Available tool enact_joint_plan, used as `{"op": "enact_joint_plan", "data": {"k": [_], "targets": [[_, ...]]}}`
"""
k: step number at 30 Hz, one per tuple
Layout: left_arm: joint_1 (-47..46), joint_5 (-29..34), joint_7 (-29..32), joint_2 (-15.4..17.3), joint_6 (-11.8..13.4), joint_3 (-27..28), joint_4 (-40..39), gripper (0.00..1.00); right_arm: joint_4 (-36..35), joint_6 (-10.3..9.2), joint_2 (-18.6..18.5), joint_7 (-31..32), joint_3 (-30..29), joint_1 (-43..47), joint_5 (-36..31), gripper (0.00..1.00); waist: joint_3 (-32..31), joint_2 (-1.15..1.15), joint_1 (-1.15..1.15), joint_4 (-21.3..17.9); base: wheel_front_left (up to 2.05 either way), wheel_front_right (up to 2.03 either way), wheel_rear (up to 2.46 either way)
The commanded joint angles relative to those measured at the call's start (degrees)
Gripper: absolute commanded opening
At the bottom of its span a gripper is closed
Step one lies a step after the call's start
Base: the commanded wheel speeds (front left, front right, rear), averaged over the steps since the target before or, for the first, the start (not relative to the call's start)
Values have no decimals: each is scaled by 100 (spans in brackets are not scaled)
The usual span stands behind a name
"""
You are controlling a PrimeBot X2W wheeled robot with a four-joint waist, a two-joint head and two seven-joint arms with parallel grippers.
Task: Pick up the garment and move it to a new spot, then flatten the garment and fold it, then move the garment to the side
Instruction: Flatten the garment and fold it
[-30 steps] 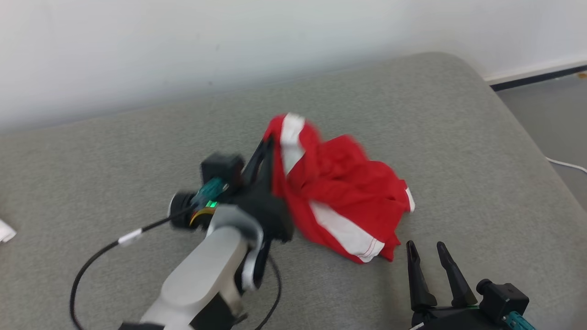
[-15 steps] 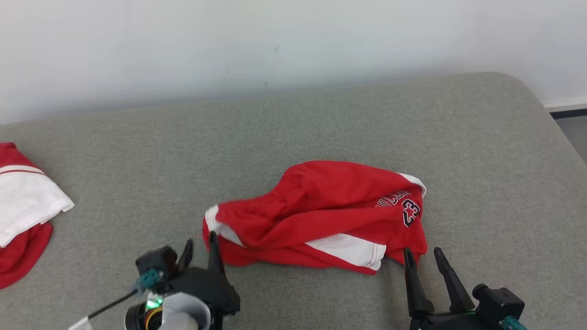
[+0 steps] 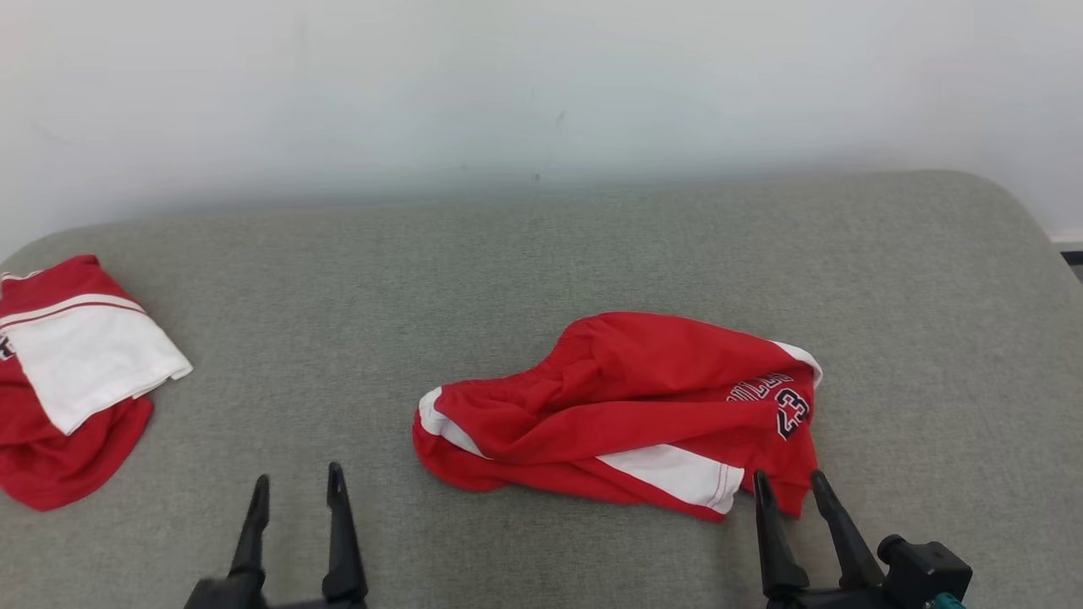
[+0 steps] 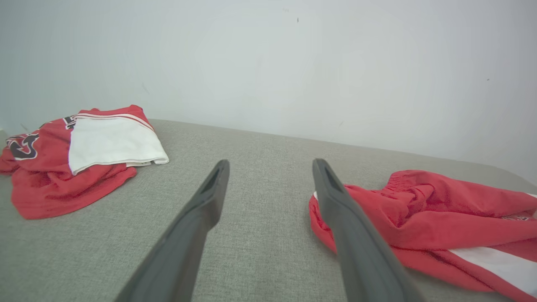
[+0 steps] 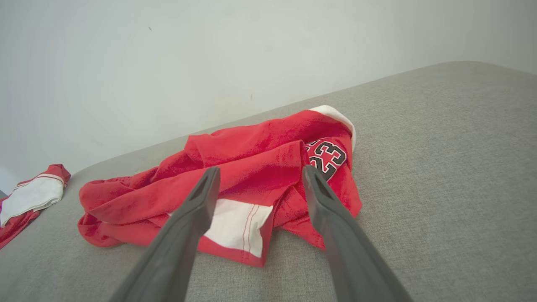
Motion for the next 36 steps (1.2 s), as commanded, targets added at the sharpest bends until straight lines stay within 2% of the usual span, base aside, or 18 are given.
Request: {"op": "enact_joint_plan", "data": {"k": [1, 5, 13, 21, 23, 27, 31, 32, 33, 34, 36], "targets": [[181, 171, -18, -56, 12, 109, -182, 100, 61, 21, 12, 30, -16, 30, -16, 100, -39, 0, 1, 85, 0, 0, 0], [552, 477, -19, -229, -119, 379, -467, 100, 249, 22, 11, 525, -168, -139, 51, 100, -50, 0, 1, 218, 0, 0, 0], [554, 653, -19, -350, -405, 513, -398, 100, 461, 21, 12, 1817, -268, -455, -62, 100, 0, 0, 1, 439, 0, 0, 0], [497, 548, -19, -363, -394, 510, -378, 100, 369, 21, 10, 2056, -176, -356, 58, 100, 41, 0, 1, 535, 0, 0, 0], [482, 513, -19, -364, -373, 500, -383, 100, 365, 21, 10, 2079, -163, -338, 82, 91, 66, 0, 1, 544, 0, 0, 0], [449, 494, -19, -364, -389, 470, -325, 100, 417, 22, 12, 2101, -180, -374, 93, 96, 96, 0, 1, 550, 0, 0, 0], [416, 501, -19, -364, -421, 434, -274, 100, 490, 21, 10, 2111, -132, -455, 92, 89, 102, 0, 1, 545, 0, 0, 0], [406, 507, -19, -364, -427, 431, -270, 100, 497, 22, 12, 2093, -103, -490, 92, 50, 105, 0, 1, 541, 0, 0, 0], [398, 514, -19, -364, -431, 427, -265, 100, 504, 22, 12, 2068, -91, -519, 83, 32, 107, 0, 1, 538, 0, 0, 0], [399, 519, -19, -364, -432, 426, -262, 100, 510, 21, 12, 2046, -94, -538, 75, 0, 109, 0, 1, 531, 0, 0, 0], [406, 527, -19, -364, -422, 434, -265, 100, 471, 21, 5, 1960, -193, -543, 35, 0, 115, 0, 1, 505, 0, 0, 0]]}}
